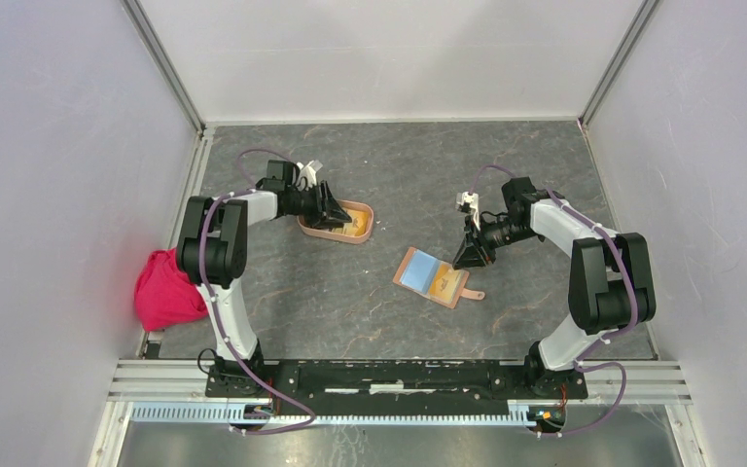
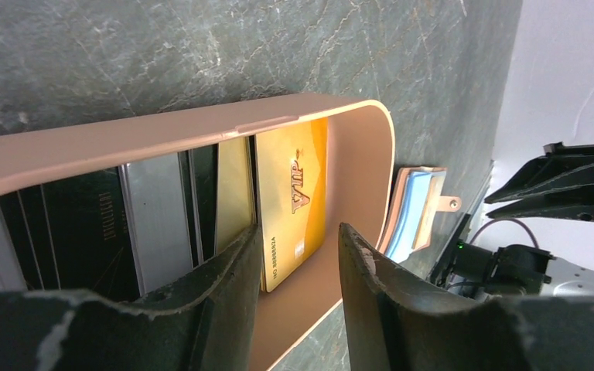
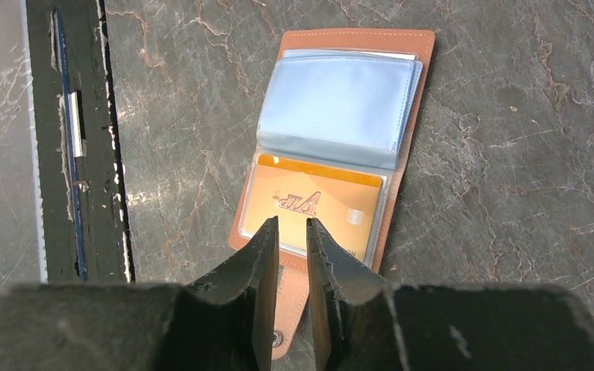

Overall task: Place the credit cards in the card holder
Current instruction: Pick up the credit card from the storage box.

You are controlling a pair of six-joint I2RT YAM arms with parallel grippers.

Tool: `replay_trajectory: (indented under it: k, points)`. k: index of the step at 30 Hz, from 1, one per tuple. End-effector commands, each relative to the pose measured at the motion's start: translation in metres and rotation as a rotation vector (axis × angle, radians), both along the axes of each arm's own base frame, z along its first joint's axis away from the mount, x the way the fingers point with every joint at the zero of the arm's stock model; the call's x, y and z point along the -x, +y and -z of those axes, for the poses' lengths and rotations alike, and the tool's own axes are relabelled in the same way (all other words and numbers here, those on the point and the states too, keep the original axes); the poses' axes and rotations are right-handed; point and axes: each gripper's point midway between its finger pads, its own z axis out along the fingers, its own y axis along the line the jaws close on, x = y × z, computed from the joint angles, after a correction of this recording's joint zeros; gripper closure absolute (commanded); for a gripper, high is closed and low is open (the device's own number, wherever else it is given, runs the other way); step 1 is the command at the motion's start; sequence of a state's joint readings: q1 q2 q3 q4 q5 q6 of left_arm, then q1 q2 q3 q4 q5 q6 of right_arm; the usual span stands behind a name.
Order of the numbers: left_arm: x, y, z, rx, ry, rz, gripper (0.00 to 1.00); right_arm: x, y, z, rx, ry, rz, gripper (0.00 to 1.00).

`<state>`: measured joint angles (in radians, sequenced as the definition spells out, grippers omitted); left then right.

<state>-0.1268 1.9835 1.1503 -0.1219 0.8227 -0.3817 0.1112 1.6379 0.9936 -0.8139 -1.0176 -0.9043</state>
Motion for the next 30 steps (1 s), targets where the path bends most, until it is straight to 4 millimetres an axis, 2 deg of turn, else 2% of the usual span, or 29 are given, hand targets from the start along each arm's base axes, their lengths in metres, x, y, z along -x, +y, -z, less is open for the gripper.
replay_trajectory:
  k: [1,9,19,24,30]
  points:
    - [0.004,-0.016,-0.015,0.091,0.004,0.012,0.51,-0.001,0.005,-0.010,-0.036,-0.029,-0.021,0.75]
    - [0.002,-0.030,-0.031,0.171,-0.027,0.020,0.51,-0.001,0.006,-0.011,-0.038,-0.030,-0.022,0.75]
    - [0.002,-0.048,-0.036,0.222,-0.028,0.025,0.49,-0.001,0.005,-0.011,-0.040,-0.031,-0.023,0.75]
    - [0.002,-0.057,-0.045,0.275,-0.045,0.028,0.49,-0.001,0.005,-0.012,-0.040,-0.035,-0.023,0.75]
    - [0.004,-0.068,-0.043,0.290,-0.034,0.040,0.50,0.000,0.006,-0.013,-0.041,-0.035,-0.025,0.75]
